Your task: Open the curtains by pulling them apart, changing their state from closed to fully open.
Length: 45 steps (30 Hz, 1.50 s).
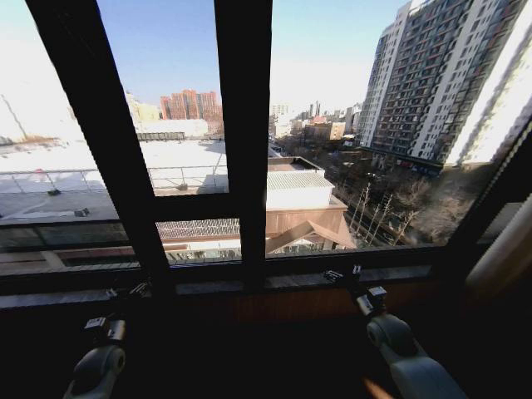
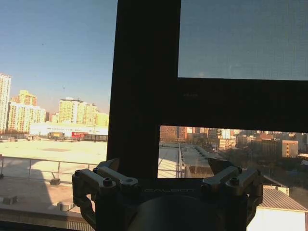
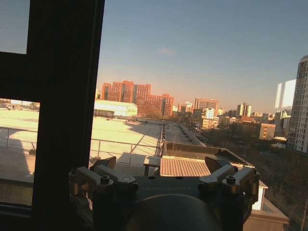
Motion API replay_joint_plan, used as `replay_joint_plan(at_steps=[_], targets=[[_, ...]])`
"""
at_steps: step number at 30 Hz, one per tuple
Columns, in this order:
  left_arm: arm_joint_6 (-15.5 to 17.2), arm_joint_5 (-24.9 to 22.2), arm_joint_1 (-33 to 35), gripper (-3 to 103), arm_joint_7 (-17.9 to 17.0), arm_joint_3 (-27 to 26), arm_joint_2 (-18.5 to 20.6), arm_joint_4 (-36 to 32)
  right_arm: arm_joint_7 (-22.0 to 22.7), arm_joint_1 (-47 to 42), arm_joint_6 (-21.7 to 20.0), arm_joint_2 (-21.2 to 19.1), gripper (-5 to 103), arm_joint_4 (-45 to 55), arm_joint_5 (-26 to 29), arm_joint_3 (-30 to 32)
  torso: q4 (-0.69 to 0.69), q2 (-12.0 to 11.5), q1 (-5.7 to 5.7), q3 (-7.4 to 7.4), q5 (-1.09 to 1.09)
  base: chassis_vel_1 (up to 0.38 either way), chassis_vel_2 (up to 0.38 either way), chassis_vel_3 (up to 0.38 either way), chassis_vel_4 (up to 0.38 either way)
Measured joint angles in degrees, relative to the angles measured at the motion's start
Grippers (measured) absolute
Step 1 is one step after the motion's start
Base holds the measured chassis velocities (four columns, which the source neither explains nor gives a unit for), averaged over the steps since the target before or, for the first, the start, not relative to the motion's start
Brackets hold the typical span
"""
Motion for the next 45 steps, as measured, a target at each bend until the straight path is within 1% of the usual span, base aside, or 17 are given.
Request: replay_joint_plan(at_steps=[1, 3, 5, 9, 16, 27, 28, 33, 35, 37, 45], targets=[[0.00, 0.00, 0.00, 100, -0.01, -0.01, 0.00, 0.00, 0.00, 0.00, 0.00, 0.00, 100, 0.01, 0.00, 0.00, 0.01, 0.00, 0.00, 0.00, -0.03, 0.017, 0.057, -0.057, -0.034], [0.00, 0.00, 0.00, 100, -0.05, -0.05, 0.02, 0.01, -0.01, 0.00, 0.00, 0.00, 100, 0.02, 0.00, -0.01, 0.03, 0.00, 0.01, 0.00, 0.04, 0.065, 0.049, -0.053, -0.026], [0.00, 0.00, 0.00, 100, -0.05, -0.05, 0.02, 0.01, -0.01, 0.00, 0.00, 0.00, 100, 0.02, 0.00, -0.01, 0.03, 0.00, 0.01, 0.00, 0.05, 0.070, 0.003, -0.053, -0.008], [0.00, 0.00, 0.00, 100, -0.05, -0.04, 0.02, 0.00, -0.01, 0.00, 0.00, 0.00, 100, 0.02, 0.00, -0.01, -0.03, 0.00, 0.01, 0.00, 0.07, 0.005, -0.067, -0.013, 0.050], [0.00, 0.00, 0.00, 100, -0.04, -0.02, 0.00, 0.00, -0.01, 0.00, 0.00, 0.00, 100, 0.02, 0.00, -0.01, -0.02, -0.01, 0.03, 0.01, 0.06, 0.030, -0.219, -0.041, 0.239], [0.00, 0.00, 0.00, 100, -0.02, -0.01, 0.00, 0.00, -0.01, 0.00, 0.00, 0.00, 100, 0.00, 0.00, 0.00, -0.02, 0.01, -0.02, -0.01, 0.06, 0.163, -0.357, -0.162, 0.366], [0.00, 0.00, 0.00, 100, -0.02, -0.01, 0.00, 0.00, -0.01, 0.00, 0.00, 0.00, 100, 0.00, 0.00, 0.00, -0.02, 0.02, -0.02, -0.01, 0.02, 0.262, -0.407, -0.248, 0.403], [0.00, 0.00, 0.00, 100, -0.02, -0.02, 0.00, 0.00, -0.01, 0.00, 0.00, 0.00, 100, 0.00, 0.00, 0.00, -0.01, 0.01, -0.02, 0.00, 0.09, 0.311, -0.411, -0.318, 0.399], [0.00, 0.00, 0.00, 100, -0.01, -0.01, 0.00, 0.00, -0.01, 0.00, 0.00, 0.00, 100, -0.01, 0.00, 0.00, -0.02, 0.00, 0.02, 0.01, 0.04, 0.323, -0.429, -0.310, 0.426], [0.00, 0.00, 0.00, 100, -0.01, -0.01, 0.00, 0.00, -0.01, 0.00, 0.00, 0.00, 100, -0.01, 0.00, 0.00, -0.02, 0.00, 0.01, 0.01, 0.07, 0.274, -0.387, -0.273, 0.384], [0.01, 0.00, 0.00, 100, -0.02, -0.01, -0.01, 0.01, -0.01, 0.00, 0.00, 0.00, 100, -0.01, 0.00, 0.00, -0.02, 0.00, 0.02, 0.01, 0.03, 0.299, -0.382, -0.322, 0.395]])
